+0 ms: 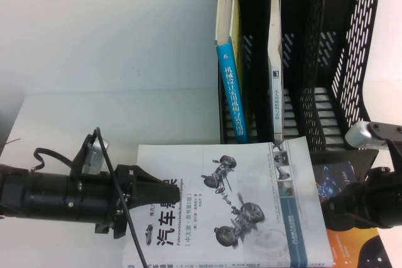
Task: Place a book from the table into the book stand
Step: Pick up the book with your left arm, then place the book on the book shelf
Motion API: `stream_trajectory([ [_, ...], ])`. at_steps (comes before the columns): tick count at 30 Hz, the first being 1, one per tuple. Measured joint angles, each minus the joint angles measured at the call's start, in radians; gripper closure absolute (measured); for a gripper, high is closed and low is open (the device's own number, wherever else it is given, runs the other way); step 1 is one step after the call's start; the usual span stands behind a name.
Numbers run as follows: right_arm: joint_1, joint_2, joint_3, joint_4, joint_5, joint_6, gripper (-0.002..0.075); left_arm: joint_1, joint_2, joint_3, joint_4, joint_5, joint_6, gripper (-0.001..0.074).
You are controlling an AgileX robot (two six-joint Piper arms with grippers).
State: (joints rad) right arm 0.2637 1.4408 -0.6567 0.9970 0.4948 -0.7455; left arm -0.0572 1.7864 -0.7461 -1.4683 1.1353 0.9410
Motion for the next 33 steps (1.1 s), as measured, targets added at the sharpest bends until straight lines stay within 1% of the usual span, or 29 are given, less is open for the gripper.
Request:
stream_trajectory([
  [3,0.0,0.0,0.0,0.0,0.0,0.0,0.0728,-0.005,0.0,0.0,-0.001,-0.004,0.0,0.019],
  [5,0.0,0.0,0.0,0.0,0.0,0.0,0.0728,-0.005,0.0,0.0,-0.001,-0.006,0.0,0.0237],
  [7,0.0,0.0,0.0,0.0,0.0,0.0,0.0728,-0.005,0.0,0.0,0.004,-0.014,0.0,0.0316],
  [11,0.0,0.0,0.0,0.0,-0.004,0.0,0.0728,-0.005,0.0,0.0,-0.004,-0.012,0.009,0.0538],
  [12,0.0,0.0,0.0,0.0,-0.004,0.0,0.0728,-0.005,0.0,0.0,-0.011,0.001,0.014,0.0567],
  [16,0.0,0.0,0.0,0.0,-0.004,0.0,0.0728,-0.005,0.0,-0.002,-0.021,0.017,0.008,0.0576],
  [22,0.0,0.0,-0.002,-0.024,0.004,0.0,0.0728,-0.005,-0.01,-0.069,0.042,0.029,-0.153,0.0588],
  [23,0.0,0.0,-0.002,-0.032,0.014,0.0,0.0728,-0.006,-0.021,-0.084,0.056,0.031,-0.19,0.0601],
  [24,0.0,0.0,-0.002,-0.04,0.023,0.0,0.0728,-0.007,-0.038,-0.098,0.063,0.036,-0.222,0.0617],
  [29,0.0,-0.01,-0.003,-0.074,0.096,0.003,0.0728,-0.015,-0.157,-0.18,0.114,0.042,-0.336,0.0617],
  [33,0.0,-0.06,-0.003,-0.17,0.146,0.077,0.0728,-0.015,-0.252,-0.258,0.181,0.029,-0.42,0.0617],
])
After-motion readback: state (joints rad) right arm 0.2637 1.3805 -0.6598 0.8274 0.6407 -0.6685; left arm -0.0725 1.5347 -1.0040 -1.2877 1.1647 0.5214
